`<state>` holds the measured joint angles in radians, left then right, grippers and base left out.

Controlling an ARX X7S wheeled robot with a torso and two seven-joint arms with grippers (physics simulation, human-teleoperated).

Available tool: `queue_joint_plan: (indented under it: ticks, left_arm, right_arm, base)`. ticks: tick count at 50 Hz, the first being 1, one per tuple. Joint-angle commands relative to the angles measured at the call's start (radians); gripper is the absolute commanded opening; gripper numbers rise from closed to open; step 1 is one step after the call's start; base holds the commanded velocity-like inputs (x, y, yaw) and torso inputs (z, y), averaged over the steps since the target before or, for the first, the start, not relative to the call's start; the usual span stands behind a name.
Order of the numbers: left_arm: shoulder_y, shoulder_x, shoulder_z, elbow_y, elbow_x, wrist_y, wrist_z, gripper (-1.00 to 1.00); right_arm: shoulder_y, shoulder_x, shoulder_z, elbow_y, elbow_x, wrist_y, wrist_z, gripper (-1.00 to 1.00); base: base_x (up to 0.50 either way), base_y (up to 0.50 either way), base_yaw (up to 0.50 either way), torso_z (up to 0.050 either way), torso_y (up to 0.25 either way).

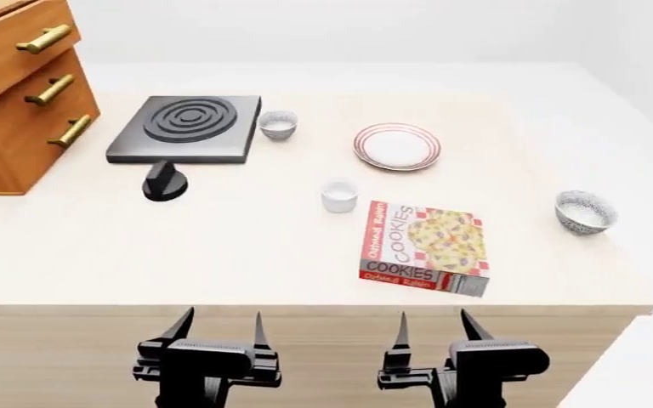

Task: Pick the akita bowl next to the cookies box and place it on the plate.

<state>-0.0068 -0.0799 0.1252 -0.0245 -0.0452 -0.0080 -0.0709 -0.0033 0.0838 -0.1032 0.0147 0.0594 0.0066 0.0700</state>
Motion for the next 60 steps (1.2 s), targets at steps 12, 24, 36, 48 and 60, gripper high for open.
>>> queue_joint_plan:
  ticks: [12, 24, 36, 48, 60]
  left_arm:
    - [-0.001, -0.026, 0.026, -0.011, -0.031, 0.012, -0.027, 1.0]
    - [-0.007, -0.041, 0.028, 0.059, -0.054, -0.079, -0.048, 1.0]
    - [-0.049, -0.082, 0.015, 0.216, -0.058, -0.246, -0.077, 1.0]
    - [-0.114, -0.108, 0.004, 0.361, -0.128, -0.443, -0.059, 1.0]
    - [-0.535, -0.17, -0.031, 0.466, -0.214, -0.908, -0.046, 1.0]
  right_arm:
    - [0.002, 0.025, -0.022, 0.013, 0.022, -0.019, 0.036, 1.0]
    - [0.018, 0.038, -0.012, -0.072, 0.109, 0.107, 0.029, 1.0]
    - [0.08, 0.058, 0.003, -0.182, 0.14, 0.27, 0.08, 1.0]
    - [0.152, 0.099, -0.009, -0.324, 0.16, 0.448, 0.108, 1.0]
    - [0.598, 0.136, 0.072, -0.373, 0.377, 0.976, 0.151, 1.0]
  base:
    - [0.0, -0.5, 0.0, 0.0, 0.0]
    - [0.0, -0.33, 0.0, 0.0, 0.0]
    - [0.0, 0.19, 0.0, 0.0, 0.0]
    - [0.0, 0.25, 0.0, 0.0, 0.0]
    - [0.29, 0.0, 0.0, 0.0, 0.0]
